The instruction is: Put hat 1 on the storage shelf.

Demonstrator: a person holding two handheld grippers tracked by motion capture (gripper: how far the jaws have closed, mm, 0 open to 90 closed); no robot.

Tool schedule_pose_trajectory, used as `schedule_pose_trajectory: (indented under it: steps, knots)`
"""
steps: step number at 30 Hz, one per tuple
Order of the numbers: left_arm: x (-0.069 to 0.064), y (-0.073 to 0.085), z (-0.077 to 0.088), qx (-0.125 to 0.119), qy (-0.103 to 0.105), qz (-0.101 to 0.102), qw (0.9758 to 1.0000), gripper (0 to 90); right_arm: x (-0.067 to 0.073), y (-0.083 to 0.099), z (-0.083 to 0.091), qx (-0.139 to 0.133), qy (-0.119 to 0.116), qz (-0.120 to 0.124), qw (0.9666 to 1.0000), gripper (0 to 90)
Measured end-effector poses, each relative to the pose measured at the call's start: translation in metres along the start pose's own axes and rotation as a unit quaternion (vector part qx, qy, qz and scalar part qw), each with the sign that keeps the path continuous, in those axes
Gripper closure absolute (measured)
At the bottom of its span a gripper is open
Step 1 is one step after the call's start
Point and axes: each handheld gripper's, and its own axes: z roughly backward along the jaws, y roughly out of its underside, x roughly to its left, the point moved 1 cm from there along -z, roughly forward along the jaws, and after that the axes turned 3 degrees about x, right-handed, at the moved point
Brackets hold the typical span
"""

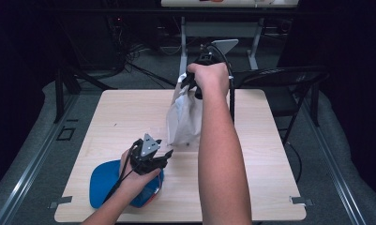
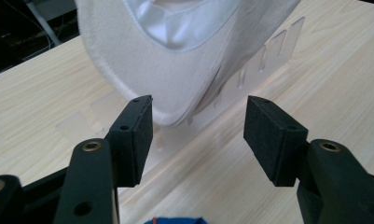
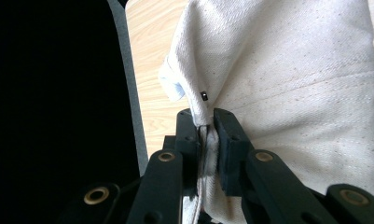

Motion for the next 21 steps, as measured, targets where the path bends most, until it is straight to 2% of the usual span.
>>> schedule_pose_trajectory:
  steps: [5,7,8,9,10,11,12,13,14,15,16,18,20,21]
  knots:
    - [-0.009,-0.010,-0.008,-0.009,-0.017,-0.001,0.9998,40.7,0.001,0.001,-0.001,0.006,0.003,0.006,1.0000,81.2]
    - [-0.012,-0.013,-0.013,0.005,-0.036,-0.011,0.9993,46.2,0.003,0.002,-0.003,0.001,0.003,0.008,1.0000,81.1]
    - [-0.012,-0.013,-0.013,0.005,-0.036,-0.011,0.9993,52.6,0.003,0.002,-0.003,0.001,0.003,0.008,1.0000,81.1]
    - [-0.011,-0.013,-0.014,0.008,-0.037,-0.011,0.9992,52.6,0.003,0.002,-0.003,0.007,0.003,0.012,0.9999,81.2]
    - [-0.009,-0.012,-0.014,0.010,-0.030,-0.007,0.9995,65.9,0.004,0.003,-0.003,0.008,0.003,0.014,0.9999,81.1]
    - [-0.009,-0.012,-0.014,0.010,-0.030,-0.007,0.9995,69.9,0.004,0.003,-0.003,0.008,0.003,0.014,0.9999,81.1]
    - [-0.007,-0.011,-0.013,0.008,-0.030,-0.011,0.9995,69.9,0.004,0.004,-0.004,0.007,0.003,0.016,0.9998,81.1]
    - [-0.005,-0.010,-0.012,0.003,-0.030,-0.011,0.9995,76.9,0.005,0.004,-0.004,0.008,0.000,0.021,0.9997,81.0]
    - [0.000,-0.007,-0.008,-0.002,-0.025,-0.010,0.9996,78.2,0.006,0.004,-0.003,0.012,-0.002,0.020,0.9997,81.0]
    - [0.000,-0.007,-0.008,-0.002,-0.025,-0.010,0.9996,78.9,0.007,0.005,-0.004,0.009,-0.005,0.023,0.9997,80.9]
    - [0.002,-0.006,-0.007,-0.007,-0.018,-0.004,0.9998,78.9,0.007,0.005,-0.004,0.009,-0.005,0.023,0.9997,80.9]
    - [0.006,-0.004,-0.005,-0.012,-0.008,-0.003,0.9999,79.7,0.008,0.005,-0.004,0.012,-0.004,0.026,0.9996,81.0]
    - [0.012,-0.002,-0.002,-0.021,0.011,-0.004,0.9997,81.1,0.012,0.007,-0.004,0.012,-0.002,0.029,0.9995,80.9]
    - [0.012,-0.002,-0.002,-0.021,0.011,-0.004,0.9997,81.4,0.014,0.007,-0.004,0.012,-0.002,0.032,0.9994,80.9]
